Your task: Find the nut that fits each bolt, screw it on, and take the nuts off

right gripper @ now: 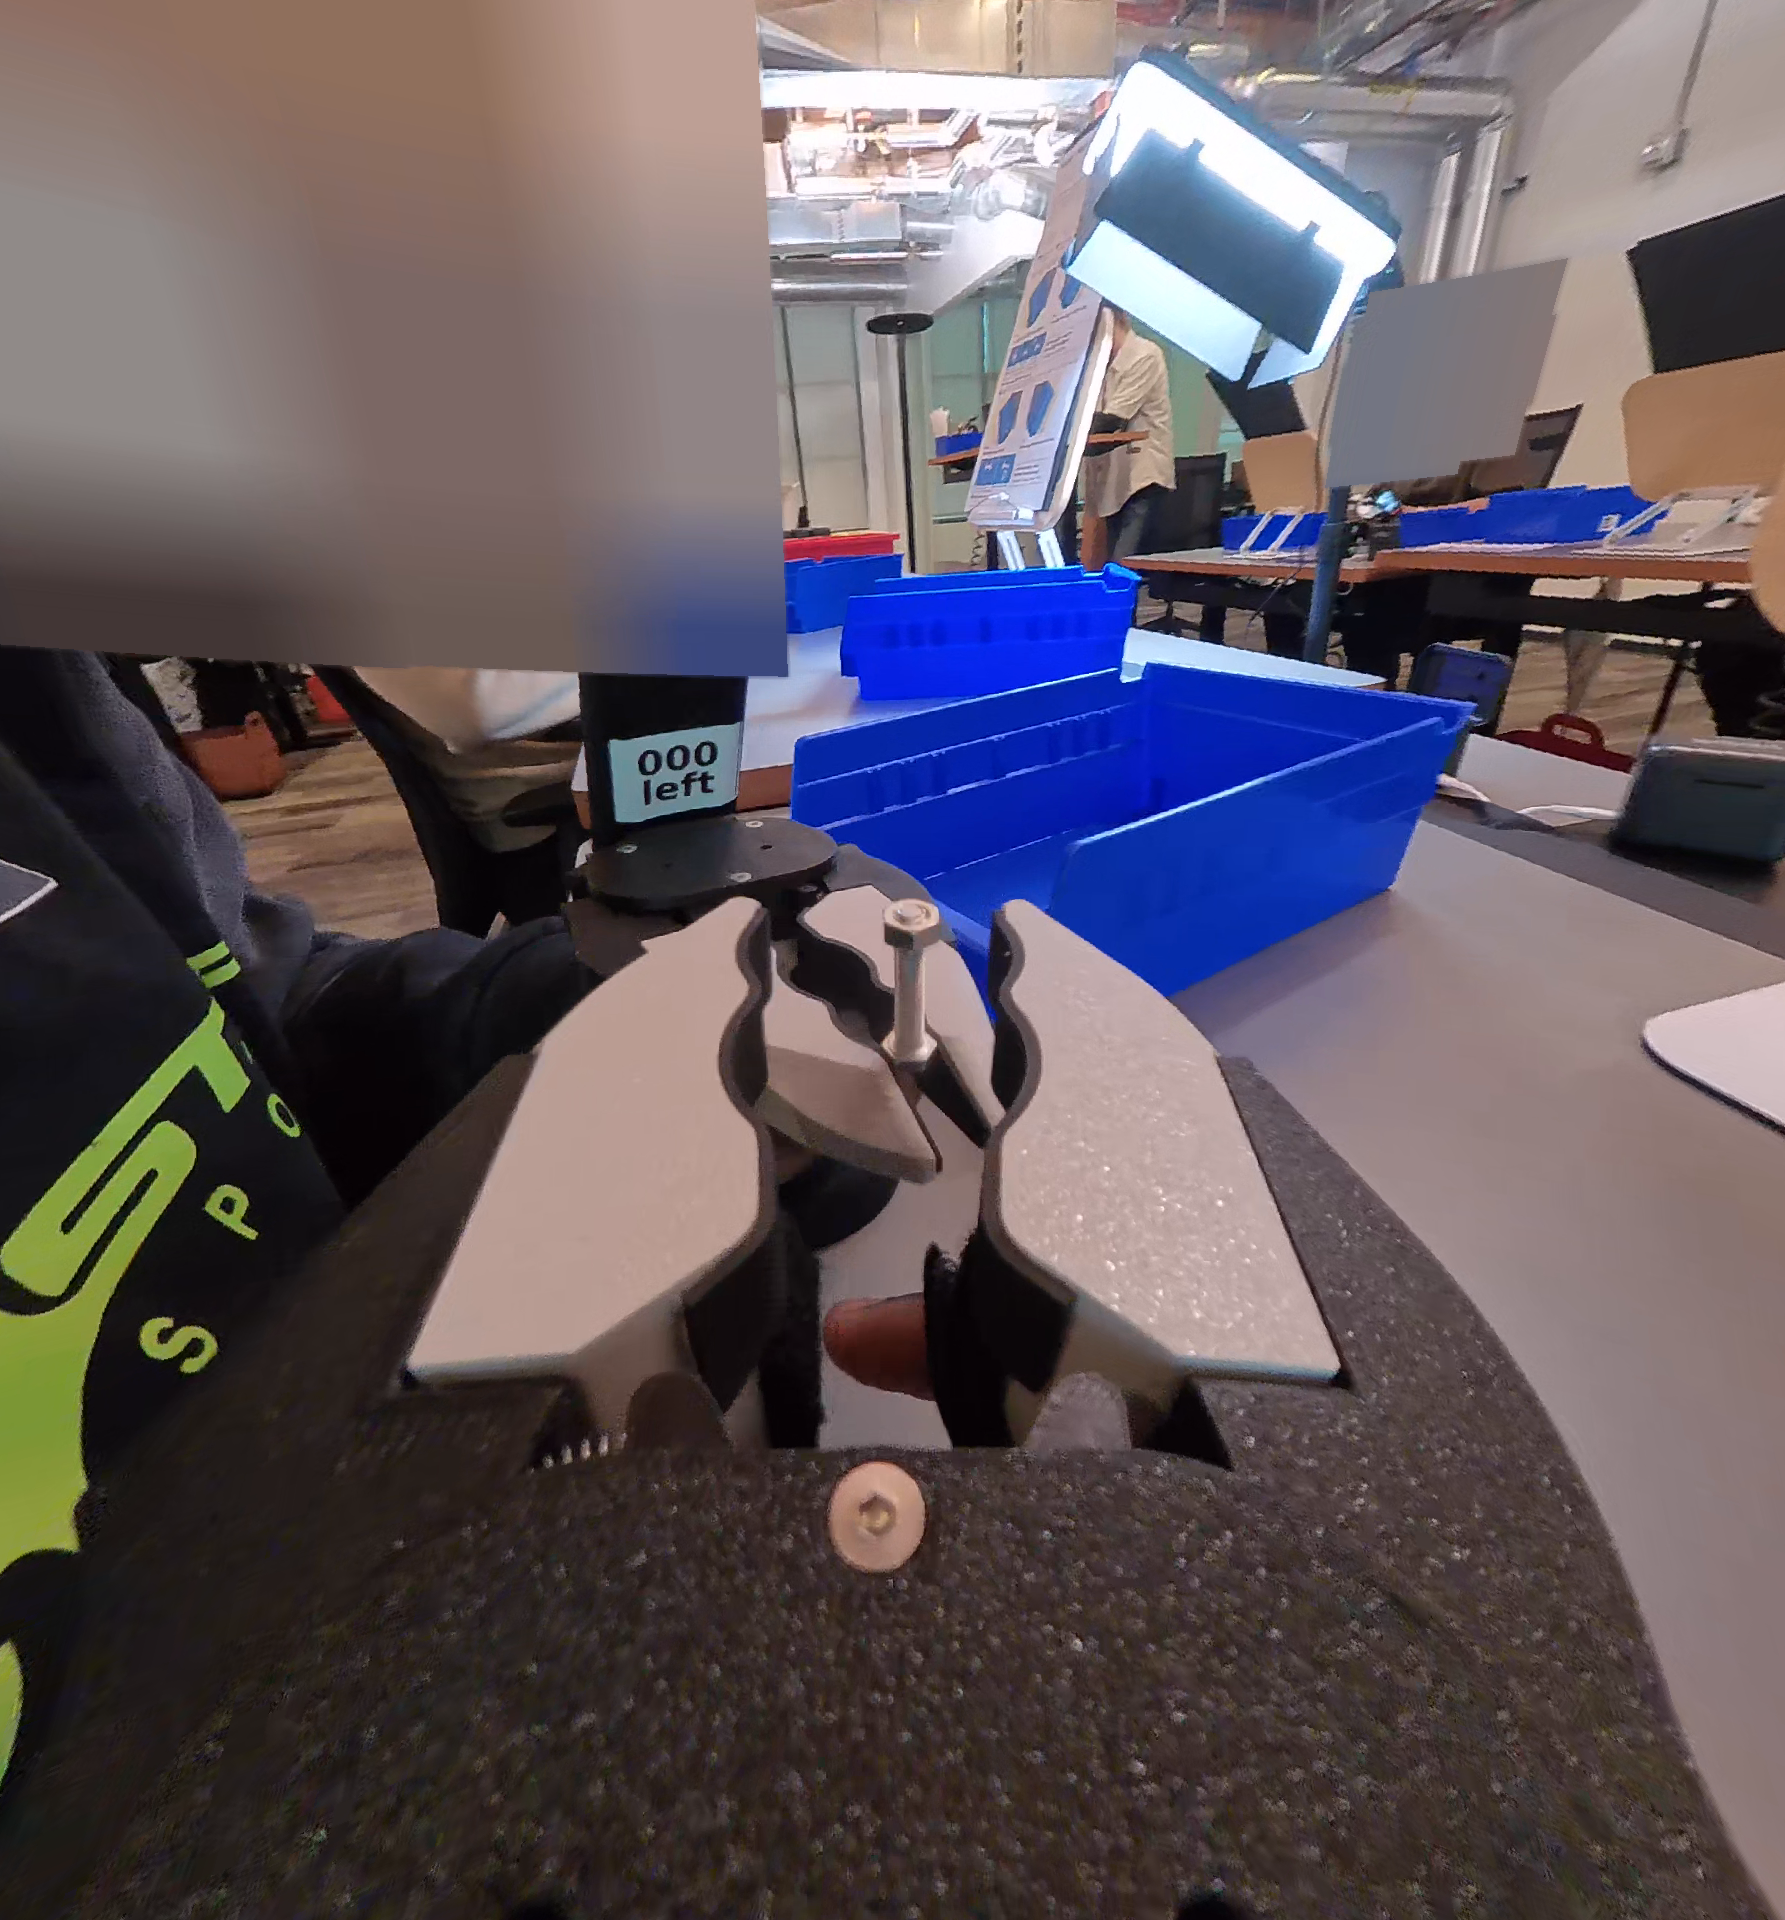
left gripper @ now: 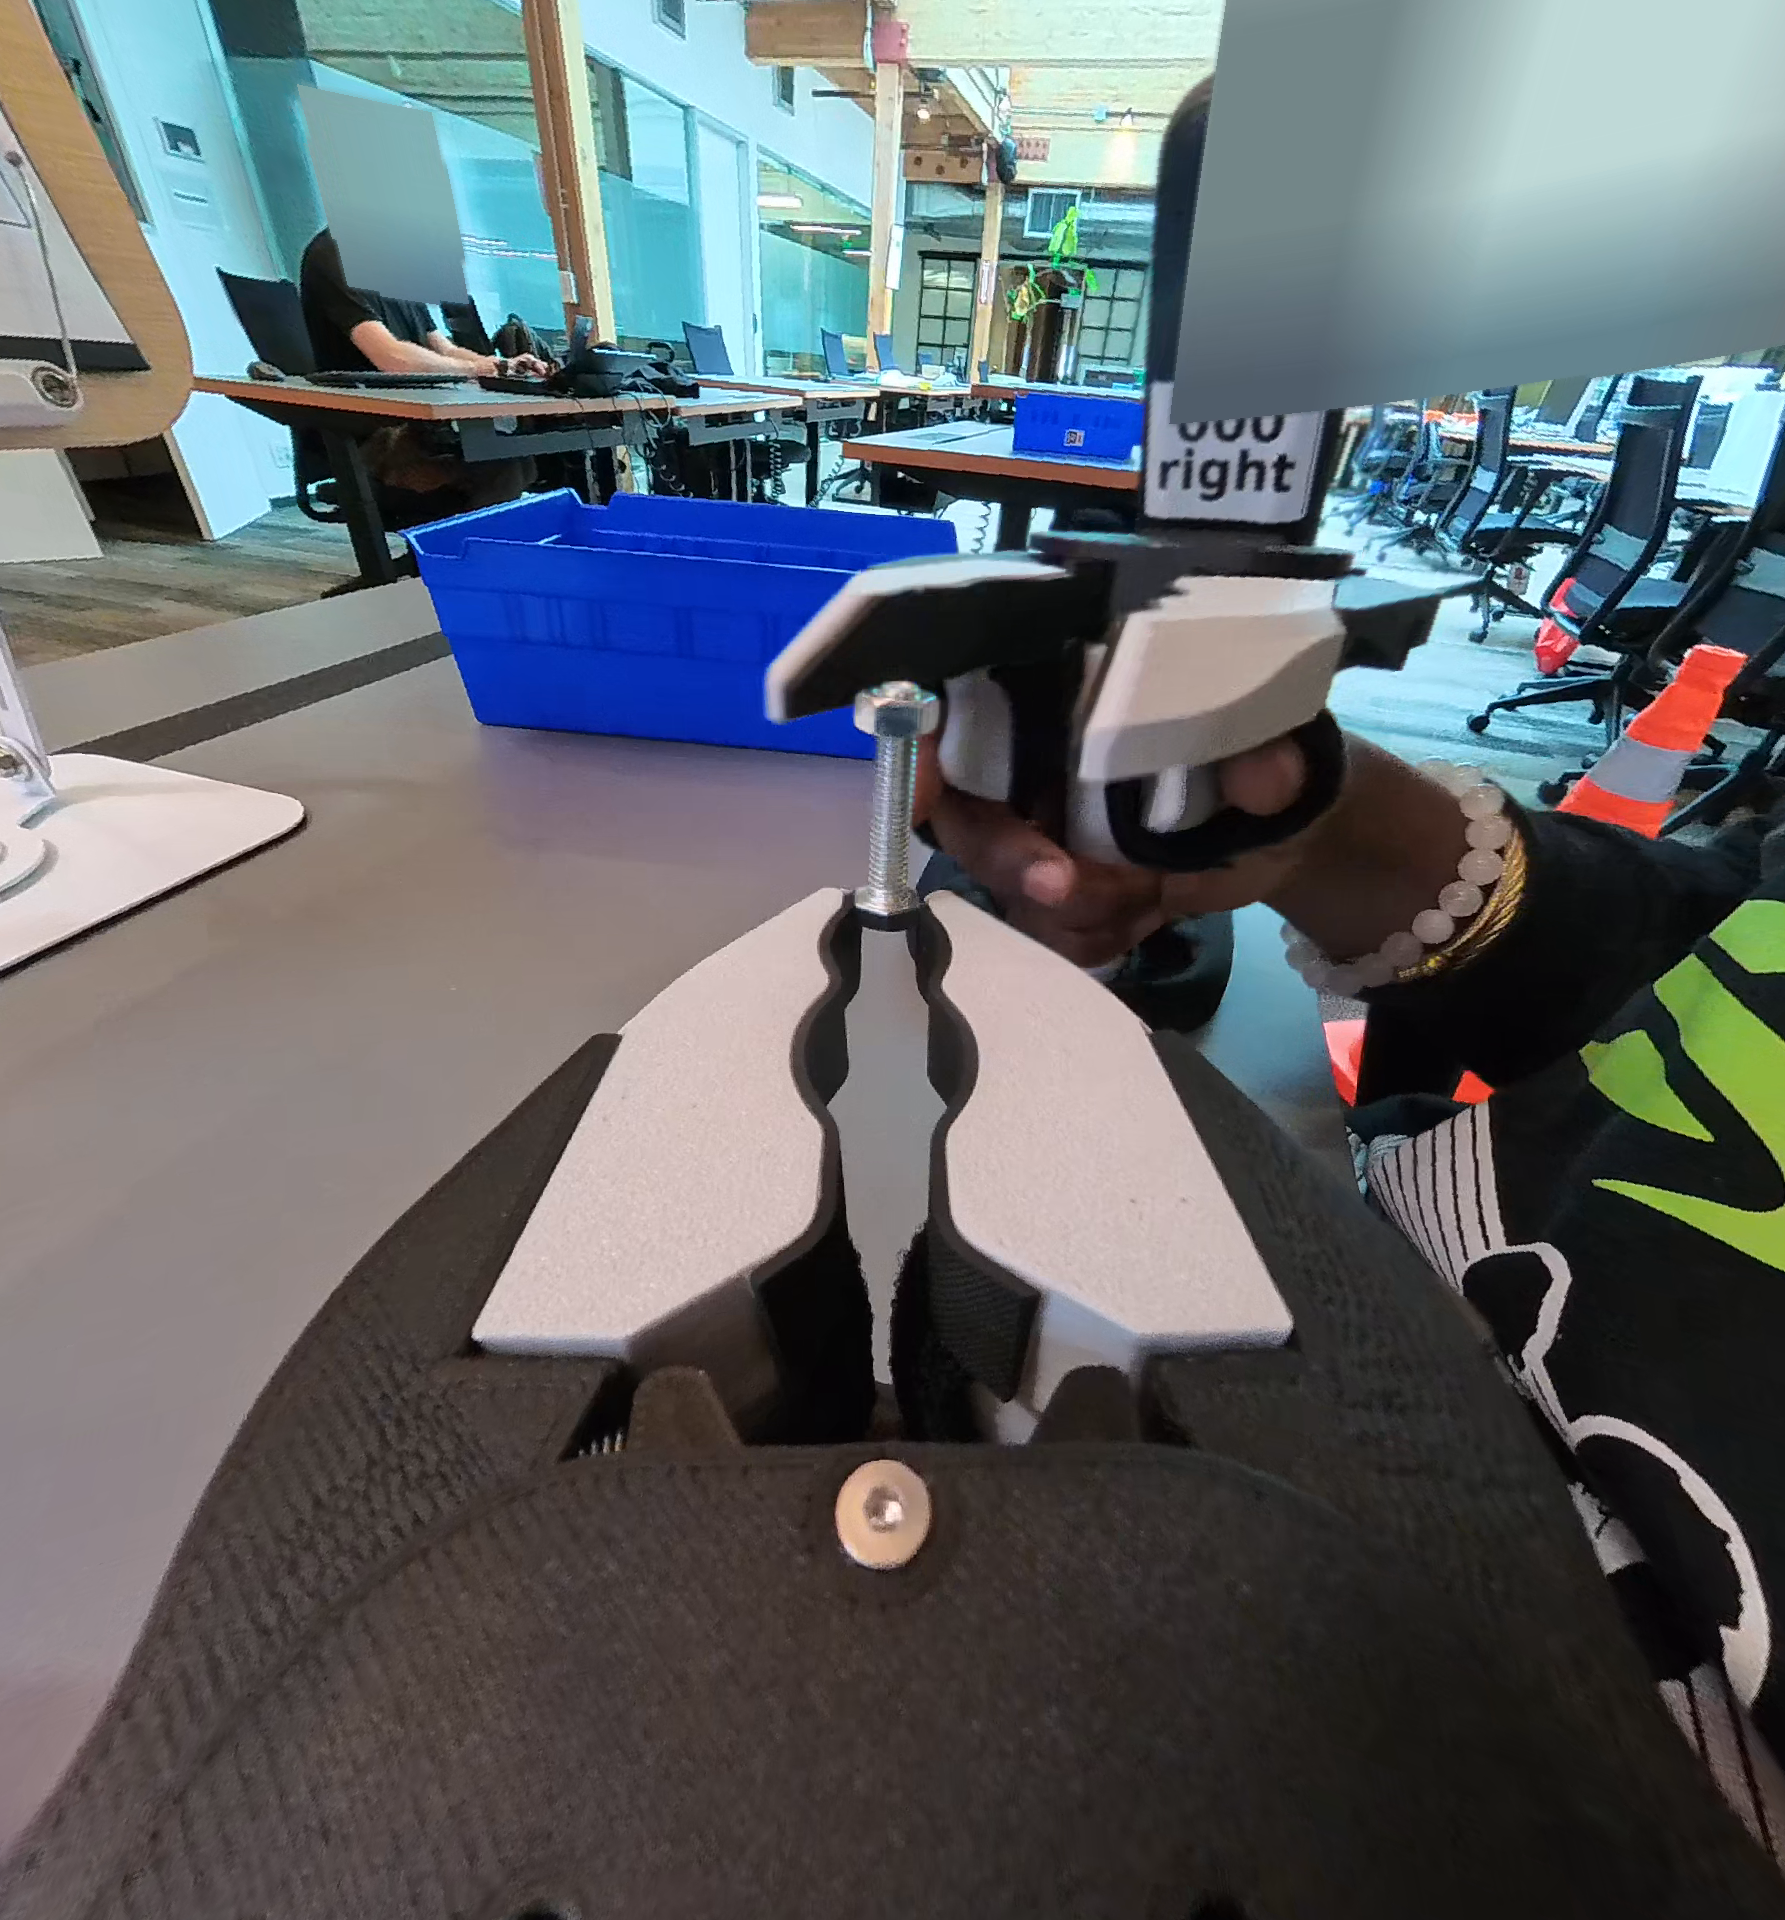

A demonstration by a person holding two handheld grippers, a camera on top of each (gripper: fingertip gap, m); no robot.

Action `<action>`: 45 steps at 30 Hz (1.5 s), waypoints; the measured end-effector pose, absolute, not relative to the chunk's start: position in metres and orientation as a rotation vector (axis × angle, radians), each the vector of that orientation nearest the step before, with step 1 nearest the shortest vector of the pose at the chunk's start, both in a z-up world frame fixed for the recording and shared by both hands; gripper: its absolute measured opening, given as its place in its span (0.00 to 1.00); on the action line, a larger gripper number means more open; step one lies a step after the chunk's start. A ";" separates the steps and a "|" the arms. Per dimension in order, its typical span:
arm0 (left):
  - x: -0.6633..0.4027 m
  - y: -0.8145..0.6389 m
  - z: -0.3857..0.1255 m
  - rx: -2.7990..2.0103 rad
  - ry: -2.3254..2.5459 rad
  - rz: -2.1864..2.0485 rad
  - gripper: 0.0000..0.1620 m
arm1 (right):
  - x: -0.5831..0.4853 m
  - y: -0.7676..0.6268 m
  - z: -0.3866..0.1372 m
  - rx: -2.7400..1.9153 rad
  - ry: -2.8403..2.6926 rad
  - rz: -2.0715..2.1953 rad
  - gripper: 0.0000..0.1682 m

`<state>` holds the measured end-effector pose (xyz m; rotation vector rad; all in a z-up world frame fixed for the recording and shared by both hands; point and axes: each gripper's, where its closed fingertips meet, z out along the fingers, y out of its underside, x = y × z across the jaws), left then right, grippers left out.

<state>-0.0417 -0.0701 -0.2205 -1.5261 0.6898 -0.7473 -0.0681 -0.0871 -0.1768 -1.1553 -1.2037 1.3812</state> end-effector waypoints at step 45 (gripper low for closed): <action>-0.039 -0.070 -0.224 -1.549 0.709 -0.742 0.06 | -0.091 -0.095 -0.184 -1.146 -1.334 1.372 0.25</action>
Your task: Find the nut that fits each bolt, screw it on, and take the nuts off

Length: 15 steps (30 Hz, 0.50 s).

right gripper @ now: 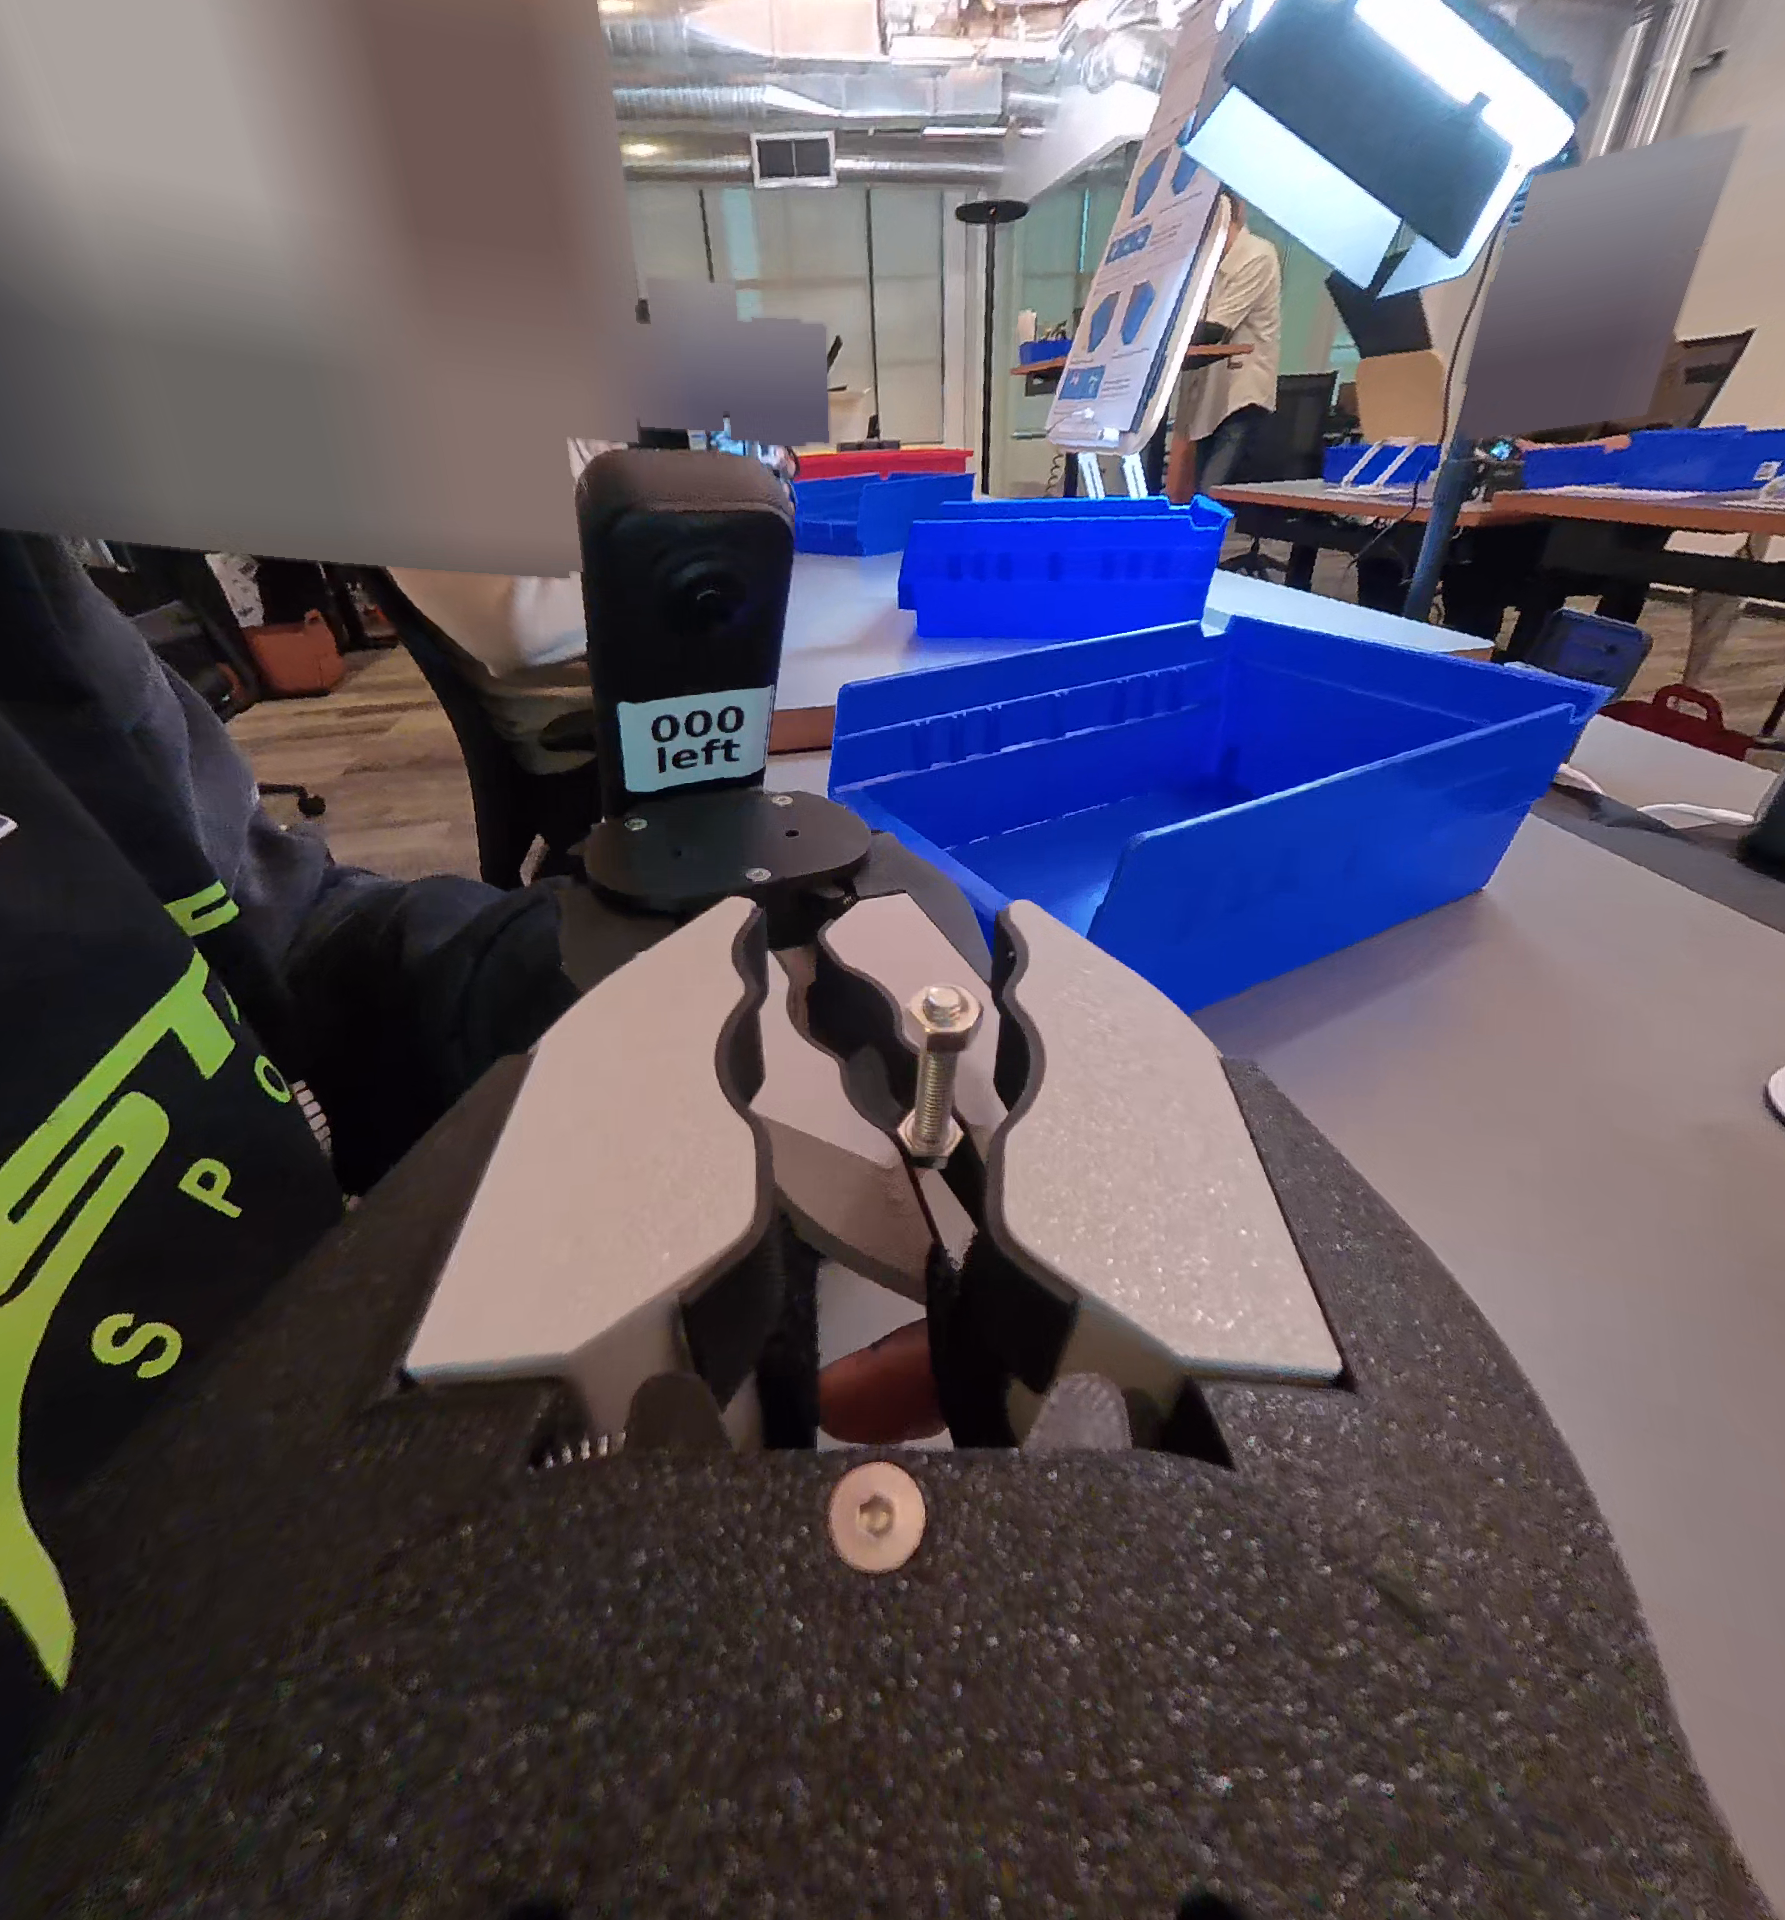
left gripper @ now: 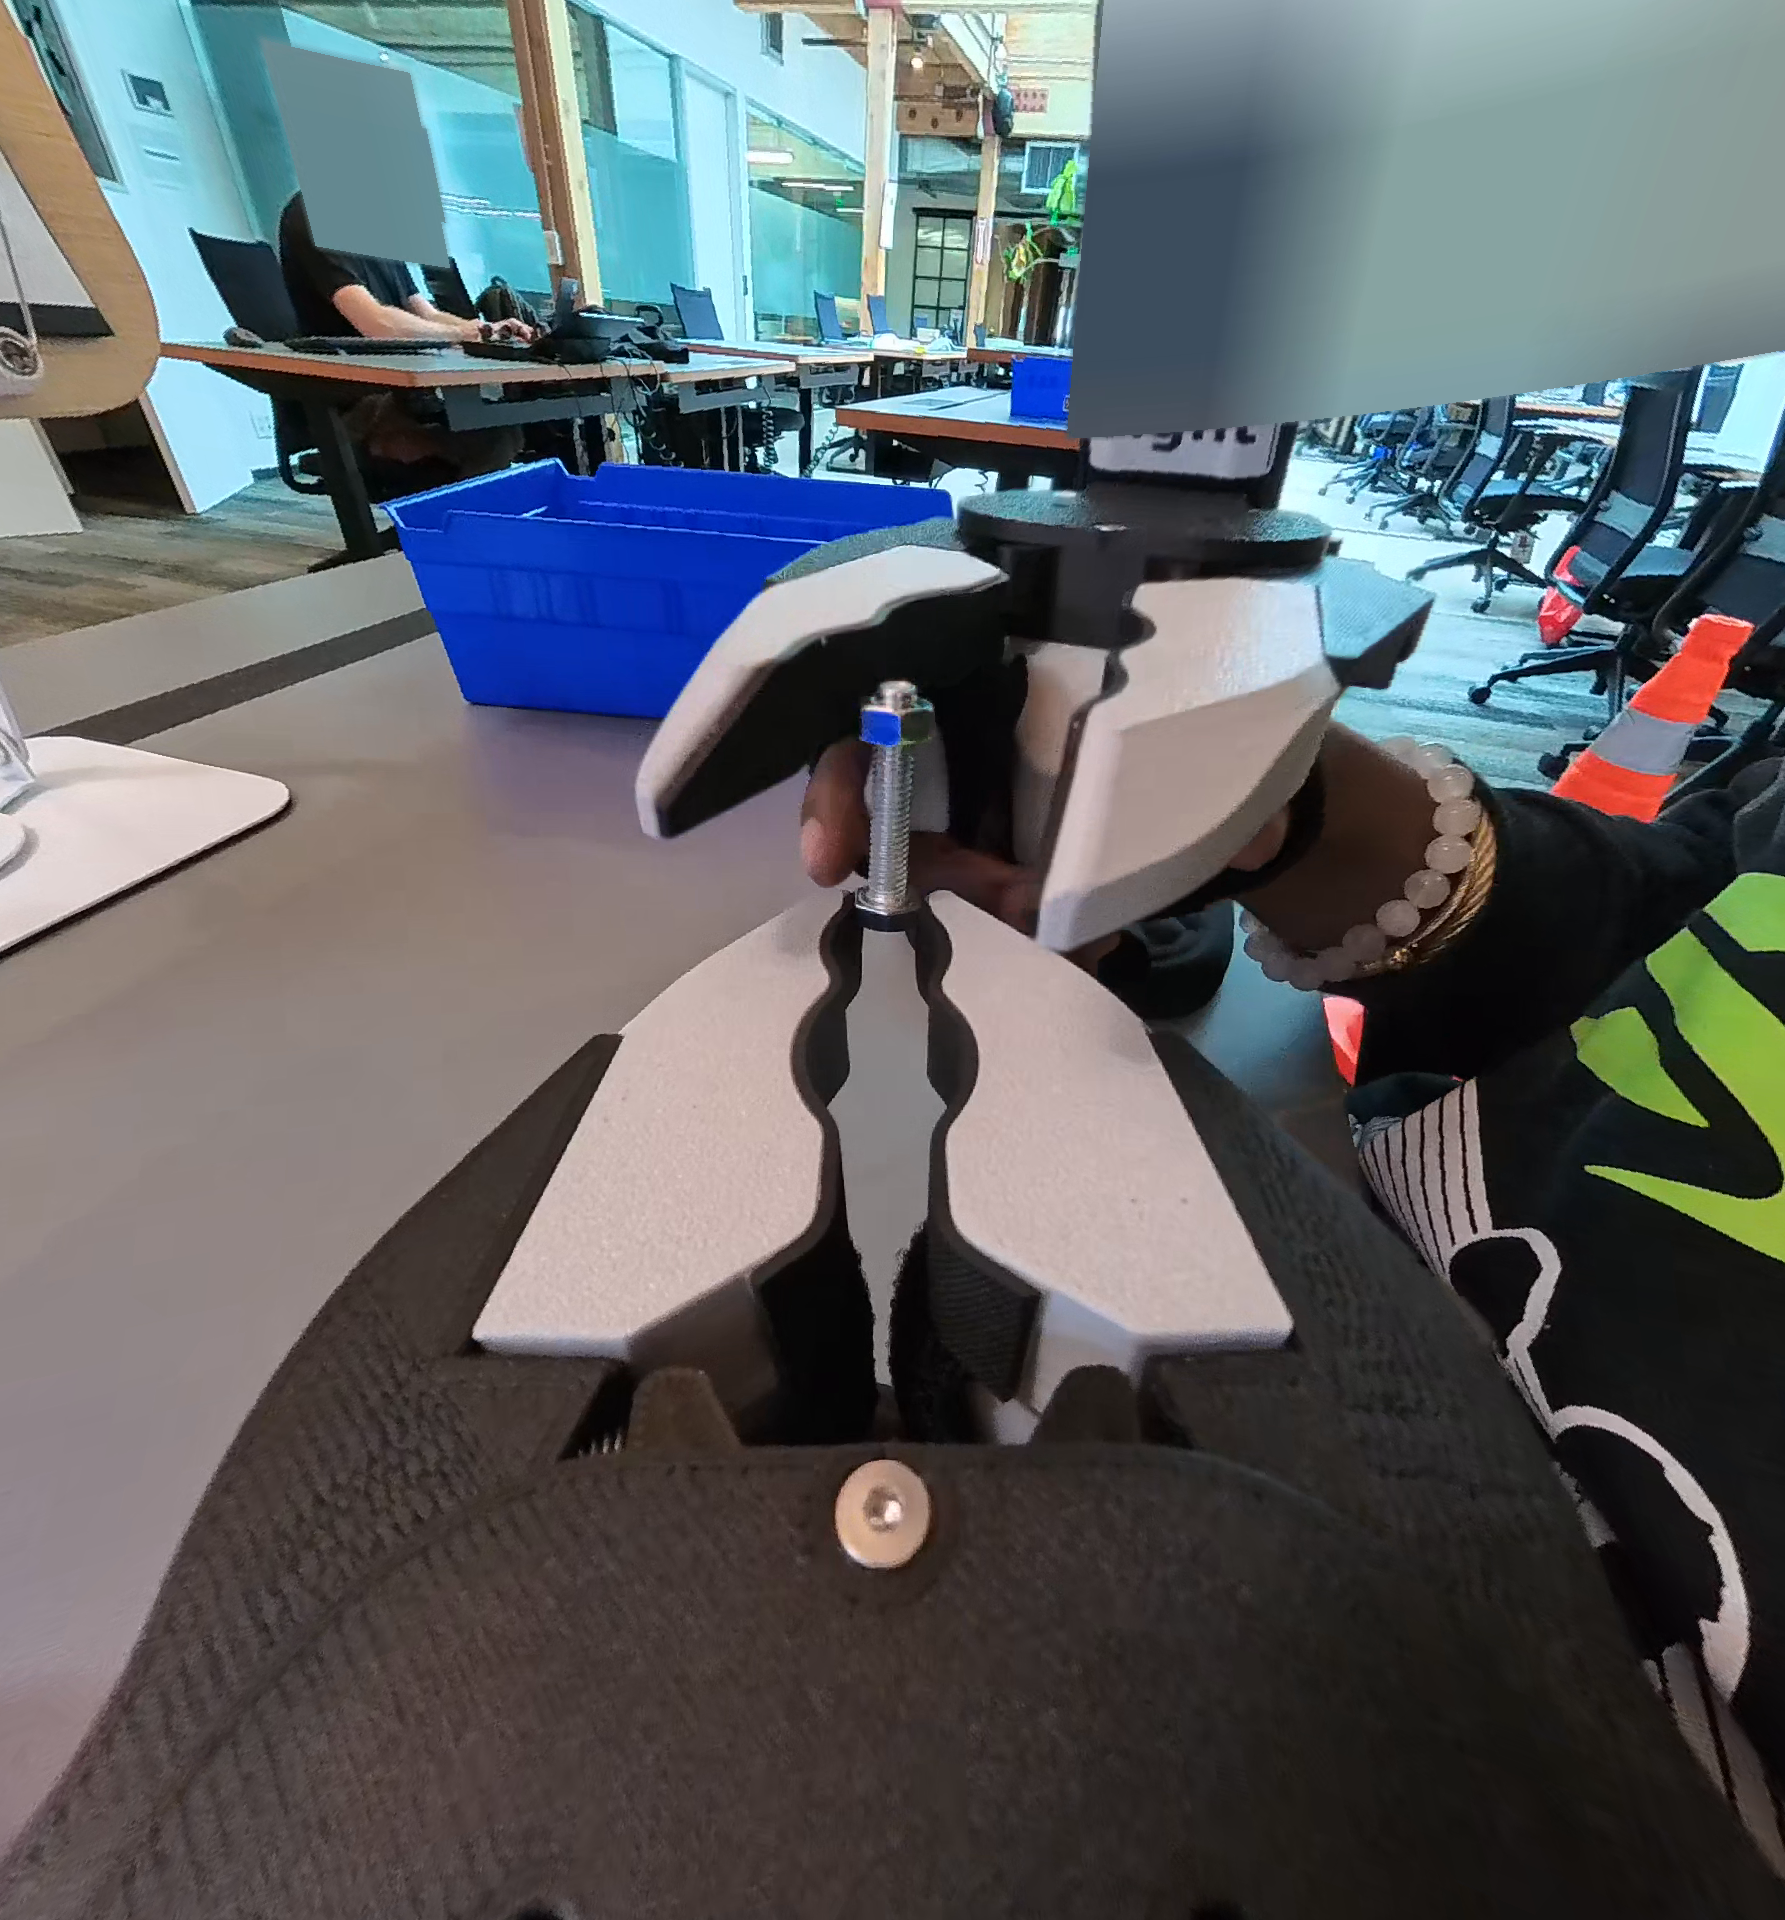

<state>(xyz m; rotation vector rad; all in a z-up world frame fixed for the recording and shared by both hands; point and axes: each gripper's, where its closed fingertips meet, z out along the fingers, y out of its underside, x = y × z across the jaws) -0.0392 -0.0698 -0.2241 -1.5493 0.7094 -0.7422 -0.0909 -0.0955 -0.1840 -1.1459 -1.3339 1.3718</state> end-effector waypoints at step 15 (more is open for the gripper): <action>-0.044 -0.067 -0.221 -1.542 0.662 -0.757 0.06 | -0.065 -0.089 -0.181 -1.166 -1.220 1.345 0.20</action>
